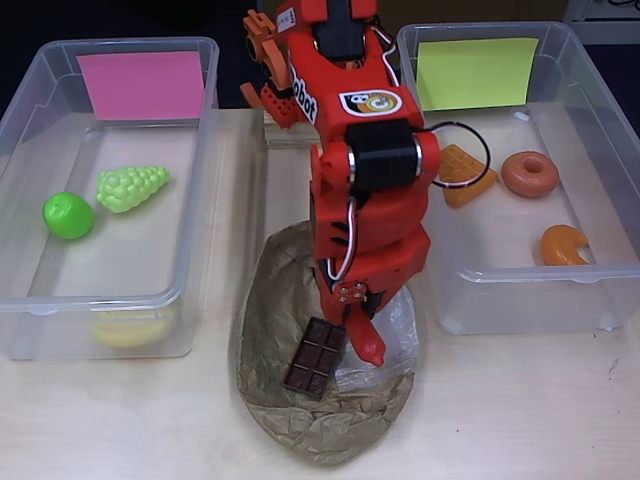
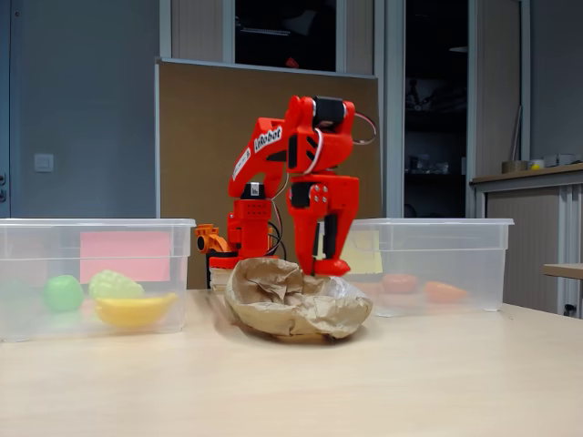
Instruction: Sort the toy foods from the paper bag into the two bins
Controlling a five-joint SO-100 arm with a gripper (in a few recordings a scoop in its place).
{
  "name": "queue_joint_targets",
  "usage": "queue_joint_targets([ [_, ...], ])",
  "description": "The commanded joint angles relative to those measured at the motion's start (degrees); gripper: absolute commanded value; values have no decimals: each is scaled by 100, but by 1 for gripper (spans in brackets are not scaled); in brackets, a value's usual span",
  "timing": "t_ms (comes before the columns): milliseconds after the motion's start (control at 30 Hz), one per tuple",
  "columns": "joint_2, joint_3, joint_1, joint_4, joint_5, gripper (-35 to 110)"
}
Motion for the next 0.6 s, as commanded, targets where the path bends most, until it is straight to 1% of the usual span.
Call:
queue_joint_targets([
  [0,1336,1028,141,-149,-123,0],
  [267,3551,3366,826,-413,-545,0],
  [567,5687,4983,2065,-237,-1274,1],
])
